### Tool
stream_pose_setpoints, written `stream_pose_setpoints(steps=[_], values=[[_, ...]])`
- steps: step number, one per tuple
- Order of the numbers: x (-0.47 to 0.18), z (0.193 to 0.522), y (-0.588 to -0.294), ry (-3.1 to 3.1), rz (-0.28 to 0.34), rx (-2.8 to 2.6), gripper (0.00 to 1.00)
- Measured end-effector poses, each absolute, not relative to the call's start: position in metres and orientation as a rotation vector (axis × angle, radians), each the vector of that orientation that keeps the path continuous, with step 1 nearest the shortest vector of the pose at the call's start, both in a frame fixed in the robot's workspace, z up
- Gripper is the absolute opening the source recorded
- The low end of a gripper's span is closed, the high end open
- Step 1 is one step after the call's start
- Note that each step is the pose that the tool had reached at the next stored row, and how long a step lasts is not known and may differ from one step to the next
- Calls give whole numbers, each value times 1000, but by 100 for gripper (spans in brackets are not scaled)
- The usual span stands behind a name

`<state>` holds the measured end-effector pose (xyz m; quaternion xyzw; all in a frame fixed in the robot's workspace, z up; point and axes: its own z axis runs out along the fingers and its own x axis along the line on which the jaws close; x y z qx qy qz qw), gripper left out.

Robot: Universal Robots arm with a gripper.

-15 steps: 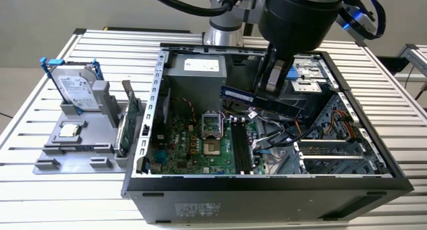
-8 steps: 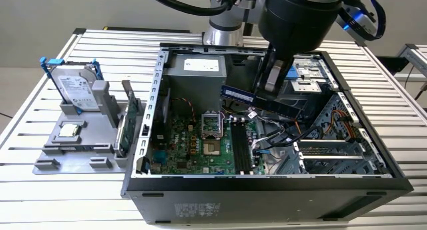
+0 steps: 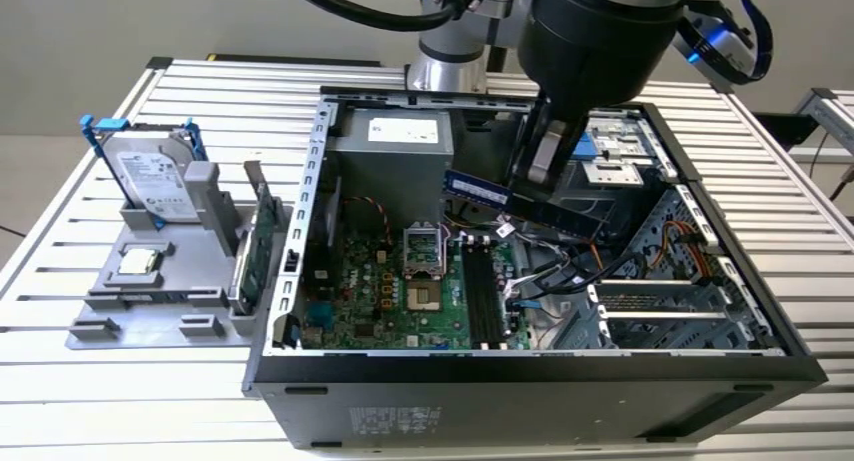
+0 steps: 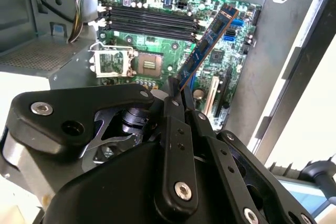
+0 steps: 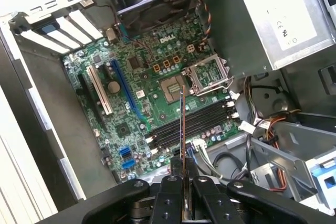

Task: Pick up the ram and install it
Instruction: 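Insert the ram into the slot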

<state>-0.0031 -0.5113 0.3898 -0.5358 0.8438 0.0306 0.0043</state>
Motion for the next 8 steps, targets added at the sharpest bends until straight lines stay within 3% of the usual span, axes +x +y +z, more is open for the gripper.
stream_pose_setpoints(steps=[8], values=[[-3, 389, -511, 2666, 96, -1642, 0]])
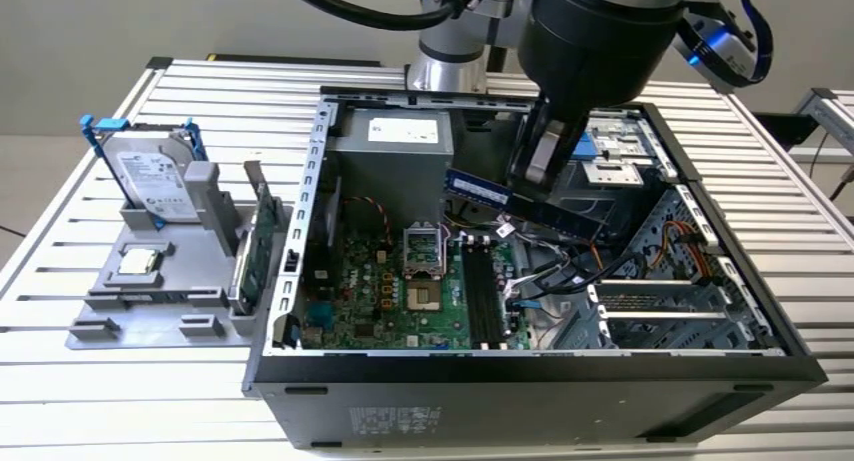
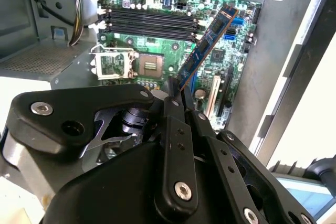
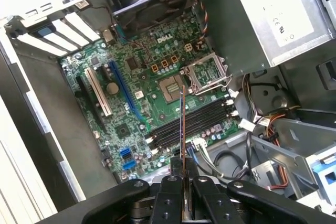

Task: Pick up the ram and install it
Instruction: 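Insert the ram into the slot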

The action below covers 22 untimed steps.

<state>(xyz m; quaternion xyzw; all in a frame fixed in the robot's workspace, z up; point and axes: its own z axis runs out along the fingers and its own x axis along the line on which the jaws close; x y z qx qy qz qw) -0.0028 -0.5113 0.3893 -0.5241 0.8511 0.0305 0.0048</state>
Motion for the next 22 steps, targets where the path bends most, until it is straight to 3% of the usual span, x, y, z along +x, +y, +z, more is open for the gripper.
stream_pose_setpoints(steps=[22], values=[[-2, 388, -511, 2725, 95, -1536, 0]])
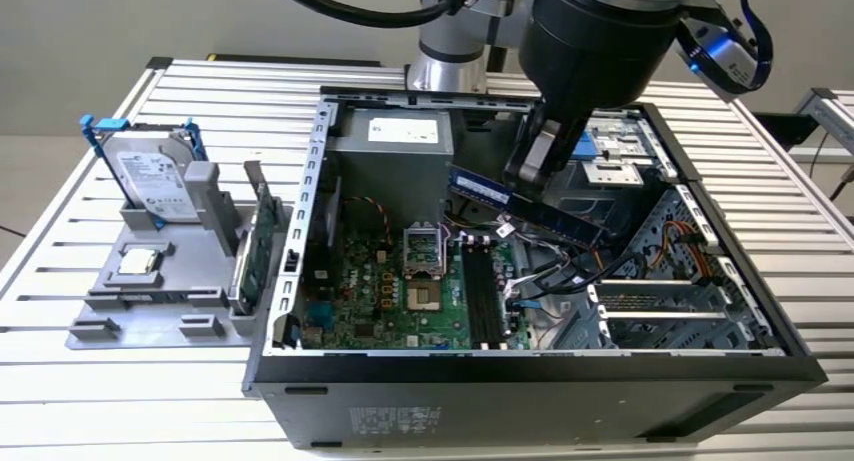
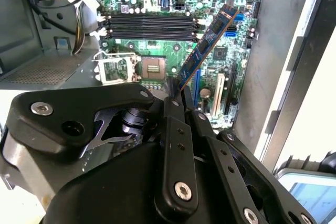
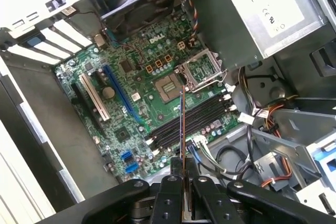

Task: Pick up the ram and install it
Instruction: 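Insert the ram into the slot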

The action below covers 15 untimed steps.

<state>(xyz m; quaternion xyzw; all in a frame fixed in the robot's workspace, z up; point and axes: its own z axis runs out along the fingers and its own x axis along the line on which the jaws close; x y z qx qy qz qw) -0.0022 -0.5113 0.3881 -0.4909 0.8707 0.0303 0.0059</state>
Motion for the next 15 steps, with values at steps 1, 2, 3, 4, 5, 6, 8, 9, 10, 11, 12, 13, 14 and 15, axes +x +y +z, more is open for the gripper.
stream_pose_setpoints(steps=[1, 2, 3, 4, 5, 6, 8, 9, 10, 11, 12, 13, 14, 15], values=[[-2, 388, -511, 2727, 95, -1532, 0], [-2, 388, -511, 2730, 95, -1528, 0], [-2, 388, -511, 2732, 95, -1523, 0], [-2, 388, -511, 2734, 95, -1519, 0], [-2, 388, -511, 2736, 95, -1515, 0], [-2, 388, -511, 2739, 95, -1511, 0], [-2, 388, -511, 2743, 95, -1502, 0], [-2, 388, -511, 2745, 95, -1498, 0], [-2, 388, -511, 2747, 95, -1494, 0], [-2, 388, -511, 2750, 95, -1490, 0], [-2, 387, -511, 2752, 94, -1486, 0], [-2, 387, -511, 2754, 94, -1481, 0], [-2, 387, -511, 2756, 94, -1477, 0], [-2, 387, -511, 2758, 94, -1473, 0]])
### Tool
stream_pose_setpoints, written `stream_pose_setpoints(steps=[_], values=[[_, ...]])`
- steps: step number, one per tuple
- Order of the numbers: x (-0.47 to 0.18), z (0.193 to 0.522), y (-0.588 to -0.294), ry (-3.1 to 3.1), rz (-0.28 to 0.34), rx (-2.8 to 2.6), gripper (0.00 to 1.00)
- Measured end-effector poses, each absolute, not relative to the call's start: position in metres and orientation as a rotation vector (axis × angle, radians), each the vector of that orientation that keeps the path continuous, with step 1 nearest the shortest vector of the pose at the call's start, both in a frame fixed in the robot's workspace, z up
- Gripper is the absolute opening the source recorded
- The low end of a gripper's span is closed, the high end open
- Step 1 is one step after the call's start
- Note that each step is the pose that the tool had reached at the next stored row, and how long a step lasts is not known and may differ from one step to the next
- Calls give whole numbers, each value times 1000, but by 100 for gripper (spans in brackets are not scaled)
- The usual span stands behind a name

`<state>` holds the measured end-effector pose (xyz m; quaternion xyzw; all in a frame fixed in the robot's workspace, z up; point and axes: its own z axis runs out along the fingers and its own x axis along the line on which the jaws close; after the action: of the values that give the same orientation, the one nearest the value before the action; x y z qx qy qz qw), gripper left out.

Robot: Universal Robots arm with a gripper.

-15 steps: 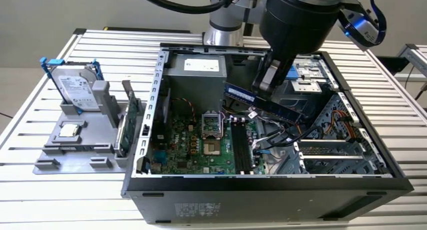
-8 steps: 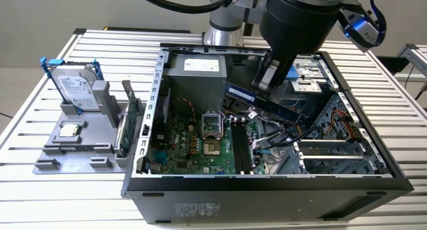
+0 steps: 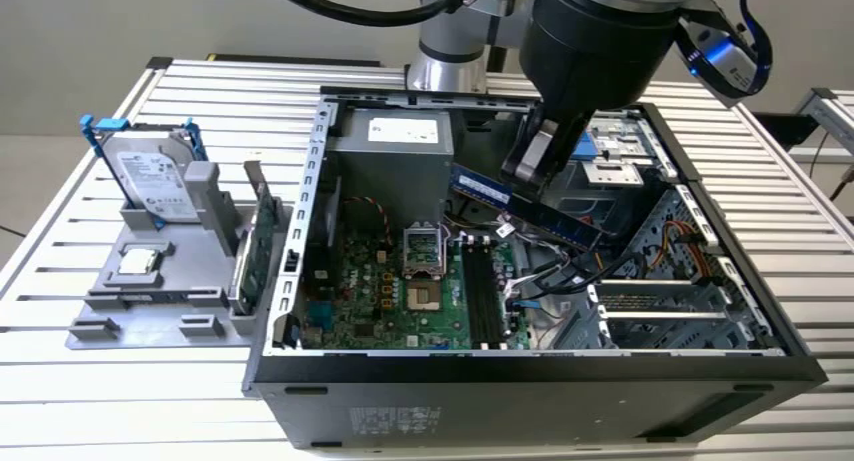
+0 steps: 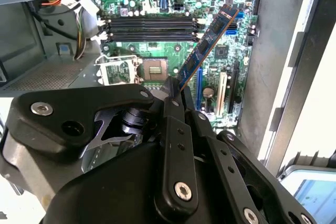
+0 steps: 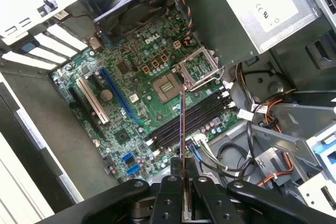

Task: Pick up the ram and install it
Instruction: 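Insert the ram into the slot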

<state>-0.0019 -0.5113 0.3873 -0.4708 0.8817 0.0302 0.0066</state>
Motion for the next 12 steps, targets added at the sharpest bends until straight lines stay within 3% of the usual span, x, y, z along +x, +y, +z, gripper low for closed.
stream_pose_setpoints(steps=[12], values=[[-1, 387, -511, 2782, 94, -1426, 0]])
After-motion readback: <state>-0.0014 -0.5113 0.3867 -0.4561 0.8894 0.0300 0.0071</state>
